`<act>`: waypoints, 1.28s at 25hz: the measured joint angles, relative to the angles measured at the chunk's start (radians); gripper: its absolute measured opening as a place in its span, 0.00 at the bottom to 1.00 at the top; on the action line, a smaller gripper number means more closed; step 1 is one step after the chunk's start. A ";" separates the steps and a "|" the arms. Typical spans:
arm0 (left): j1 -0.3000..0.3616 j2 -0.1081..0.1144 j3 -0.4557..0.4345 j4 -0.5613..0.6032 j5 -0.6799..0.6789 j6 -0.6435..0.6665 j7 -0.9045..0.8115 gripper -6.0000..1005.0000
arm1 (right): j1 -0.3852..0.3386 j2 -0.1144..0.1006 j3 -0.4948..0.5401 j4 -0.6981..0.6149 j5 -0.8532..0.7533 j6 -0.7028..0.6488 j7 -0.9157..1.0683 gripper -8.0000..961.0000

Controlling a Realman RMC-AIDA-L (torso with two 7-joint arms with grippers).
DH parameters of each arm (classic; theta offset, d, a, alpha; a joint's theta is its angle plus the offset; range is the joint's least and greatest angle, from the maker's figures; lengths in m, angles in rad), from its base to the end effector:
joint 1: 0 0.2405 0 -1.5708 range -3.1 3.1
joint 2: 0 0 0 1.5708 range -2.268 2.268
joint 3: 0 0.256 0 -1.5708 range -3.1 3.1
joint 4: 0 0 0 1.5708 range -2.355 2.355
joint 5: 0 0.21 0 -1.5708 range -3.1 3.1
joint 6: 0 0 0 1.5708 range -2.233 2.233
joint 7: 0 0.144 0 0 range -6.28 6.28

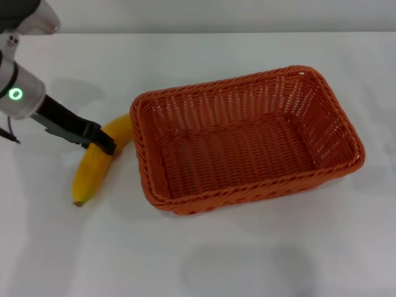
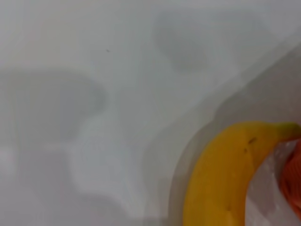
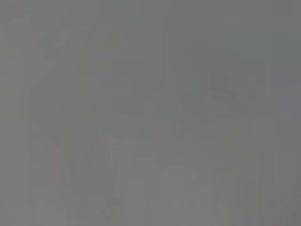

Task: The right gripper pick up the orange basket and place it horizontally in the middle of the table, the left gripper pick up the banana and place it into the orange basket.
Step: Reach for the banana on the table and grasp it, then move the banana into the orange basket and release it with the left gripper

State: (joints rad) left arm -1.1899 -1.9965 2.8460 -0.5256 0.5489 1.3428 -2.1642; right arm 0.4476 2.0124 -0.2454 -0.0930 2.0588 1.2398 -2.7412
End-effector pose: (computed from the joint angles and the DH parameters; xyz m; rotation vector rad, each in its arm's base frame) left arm -0.2473 0.4151 0.0198 -2.3880 -1.4648 0.3833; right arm 0.3739 0.3325 0.0746 -1.3998 0.5459 0.7209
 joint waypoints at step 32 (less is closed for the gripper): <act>-0.421 -0.075 0.002 -0.154 -0.098 0.220 0.528 0.51 | 0.005 0.000 0.001 -0.010 0.035 0.011 0.011 0.91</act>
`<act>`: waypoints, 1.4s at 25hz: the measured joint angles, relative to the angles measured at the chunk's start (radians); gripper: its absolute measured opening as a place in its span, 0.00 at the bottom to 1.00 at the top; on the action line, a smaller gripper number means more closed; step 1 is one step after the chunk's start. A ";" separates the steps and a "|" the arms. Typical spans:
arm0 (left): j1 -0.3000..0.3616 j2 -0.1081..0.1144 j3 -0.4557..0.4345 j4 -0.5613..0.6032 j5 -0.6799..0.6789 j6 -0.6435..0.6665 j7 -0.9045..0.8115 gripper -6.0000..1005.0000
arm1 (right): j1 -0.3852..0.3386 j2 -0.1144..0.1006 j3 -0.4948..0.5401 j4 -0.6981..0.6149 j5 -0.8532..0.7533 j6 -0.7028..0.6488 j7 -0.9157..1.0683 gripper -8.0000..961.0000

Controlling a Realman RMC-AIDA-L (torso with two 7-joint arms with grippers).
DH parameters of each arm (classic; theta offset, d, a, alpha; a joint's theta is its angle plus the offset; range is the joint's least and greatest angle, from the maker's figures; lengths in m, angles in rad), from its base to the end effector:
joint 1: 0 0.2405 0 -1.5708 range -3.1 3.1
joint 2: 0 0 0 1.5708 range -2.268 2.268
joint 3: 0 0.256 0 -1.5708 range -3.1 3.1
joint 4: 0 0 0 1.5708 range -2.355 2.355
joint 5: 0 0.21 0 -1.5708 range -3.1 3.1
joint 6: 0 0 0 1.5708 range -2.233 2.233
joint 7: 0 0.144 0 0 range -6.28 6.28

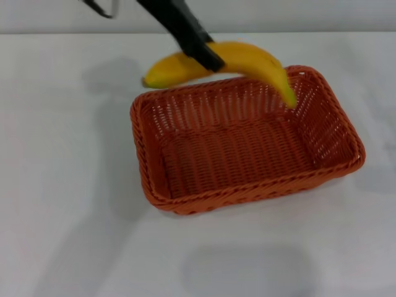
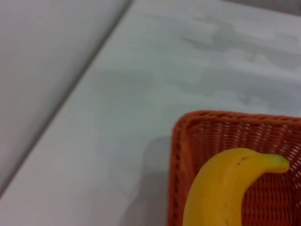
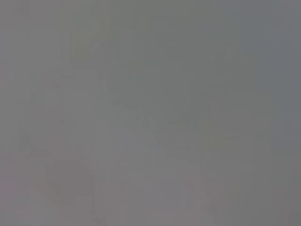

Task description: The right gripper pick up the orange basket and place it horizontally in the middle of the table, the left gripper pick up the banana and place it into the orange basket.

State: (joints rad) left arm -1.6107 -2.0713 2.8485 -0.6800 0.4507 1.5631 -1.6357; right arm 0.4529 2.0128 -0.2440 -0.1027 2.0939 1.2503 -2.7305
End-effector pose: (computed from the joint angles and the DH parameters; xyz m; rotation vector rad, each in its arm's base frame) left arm -0.0514 0.4485 0.0107 -2.9536 -0.3324 0.2947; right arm 0.3727 0.3344 0.0820 -1.3605 0.5391 0.7455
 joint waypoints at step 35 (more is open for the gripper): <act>0.804 0.006 -0.003 0.242 -1.516 -0.112 0.279 0.88 | -0.032 -0.001 -0.003 0.001 0.010 0.017 0.003 0.91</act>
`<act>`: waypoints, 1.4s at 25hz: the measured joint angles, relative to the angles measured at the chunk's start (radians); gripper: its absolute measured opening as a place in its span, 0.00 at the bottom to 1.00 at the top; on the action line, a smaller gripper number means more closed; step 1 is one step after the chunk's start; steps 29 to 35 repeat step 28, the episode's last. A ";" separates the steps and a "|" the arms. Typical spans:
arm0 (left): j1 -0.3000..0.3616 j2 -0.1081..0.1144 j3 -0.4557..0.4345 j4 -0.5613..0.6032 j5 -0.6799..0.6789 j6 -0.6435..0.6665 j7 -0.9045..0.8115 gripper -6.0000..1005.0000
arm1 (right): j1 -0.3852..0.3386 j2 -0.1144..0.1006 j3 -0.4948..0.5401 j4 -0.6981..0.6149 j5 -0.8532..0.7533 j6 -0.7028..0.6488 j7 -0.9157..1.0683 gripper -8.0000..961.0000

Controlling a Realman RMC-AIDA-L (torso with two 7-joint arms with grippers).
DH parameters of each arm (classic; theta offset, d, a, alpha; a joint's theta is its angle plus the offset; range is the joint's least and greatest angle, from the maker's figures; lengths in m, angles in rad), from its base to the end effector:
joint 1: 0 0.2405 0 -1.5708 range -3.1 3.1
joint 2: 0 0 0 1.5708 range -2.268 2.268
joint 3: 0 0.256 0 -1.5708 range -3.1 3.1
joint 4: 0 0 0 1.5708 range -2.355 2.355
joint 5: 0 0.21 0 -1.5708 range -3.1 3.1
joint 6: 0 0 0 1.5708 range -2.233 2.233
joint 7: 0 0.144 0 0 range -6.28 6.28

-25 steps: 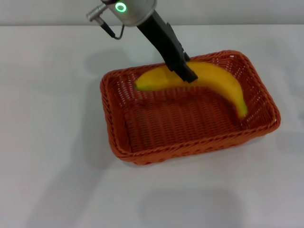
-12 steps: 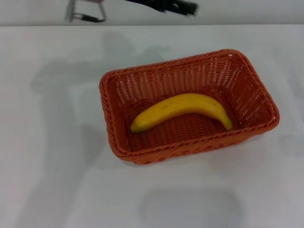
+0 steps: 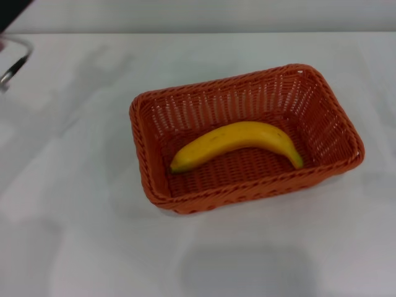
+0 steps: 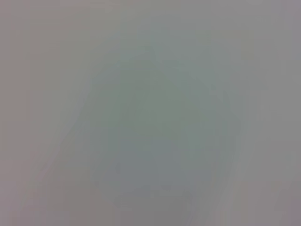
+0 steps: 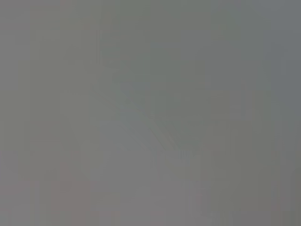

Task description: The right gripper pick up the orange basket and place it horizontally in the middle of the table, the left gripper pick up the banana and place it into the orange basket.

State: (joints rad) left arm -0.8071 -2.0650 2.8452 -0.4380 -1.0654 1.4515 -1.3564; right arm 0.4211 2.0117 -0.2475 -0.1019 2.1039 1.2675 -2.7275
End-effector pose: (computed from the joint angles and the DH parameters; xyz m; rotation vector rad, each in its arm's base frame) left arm -0.2422 0.4117 0.0681 -1.8878 -0.8241 -1.3355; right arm 0.3814 0.3221 0.0841 -1.3414 0.5479 0.7358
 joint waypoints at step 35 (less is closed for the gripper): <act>0.421 -0.022 -0.004 0.517 -0.724 -0.112 0.849 0.88 | 0.078 0.002 0.002 0.013 0.003 -0.033 -0.027 0.91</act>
